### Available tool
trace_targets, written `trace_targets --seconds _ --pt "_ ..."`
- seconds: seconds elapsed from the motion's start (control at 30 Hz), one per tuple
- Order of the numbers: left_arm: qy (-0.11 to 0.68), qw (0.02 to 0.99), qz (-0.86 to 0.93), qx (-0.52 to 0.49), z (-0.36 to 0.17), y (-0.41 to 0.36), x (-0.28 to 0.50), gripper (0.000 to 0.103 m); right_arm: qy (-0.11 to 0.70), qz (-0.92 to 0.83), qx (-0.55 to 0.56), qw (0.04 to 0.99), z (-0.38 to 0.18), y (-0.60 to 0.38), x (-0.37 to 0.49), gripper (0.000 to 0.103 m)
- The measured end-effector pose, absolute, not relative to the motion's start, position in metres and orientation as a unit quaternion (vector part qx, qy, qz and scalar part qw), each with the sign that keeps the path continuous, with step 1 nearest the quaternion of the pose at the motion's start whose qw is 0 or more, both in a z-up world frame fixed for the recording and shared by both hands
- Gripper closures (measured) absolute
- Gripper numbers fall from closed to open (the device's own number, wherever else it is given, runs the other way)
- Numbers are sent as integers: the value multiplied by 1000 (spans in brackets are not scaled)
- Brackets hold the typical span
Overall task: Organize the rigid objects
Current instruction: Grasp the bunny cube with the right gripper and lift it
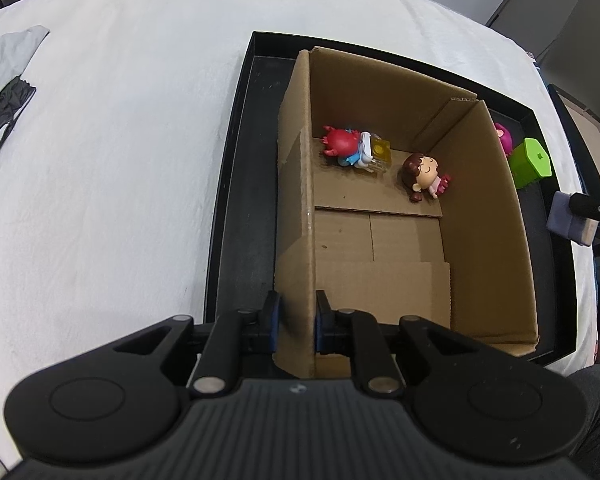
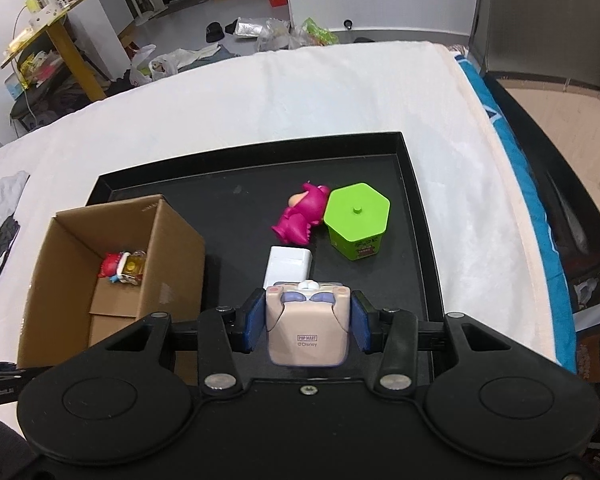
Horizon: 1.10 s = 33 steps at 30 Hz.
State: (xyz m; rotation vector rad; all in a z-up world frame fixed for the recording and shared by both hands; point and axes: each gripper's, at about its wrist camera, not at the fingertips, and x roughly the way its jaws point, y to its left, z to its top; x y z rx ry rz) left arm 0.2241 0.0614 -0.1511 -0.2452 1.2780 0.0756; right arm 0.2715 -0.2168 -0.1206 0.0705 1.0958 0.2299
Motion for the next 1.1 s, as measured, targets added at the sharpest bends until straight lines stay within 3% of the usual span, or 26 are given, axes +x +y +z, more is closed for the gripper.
trace_targets --seconds 1.1 --pt "583 801 7 -137 -152 74 223 85 482 168 -4 860 -58 -122 257 60"
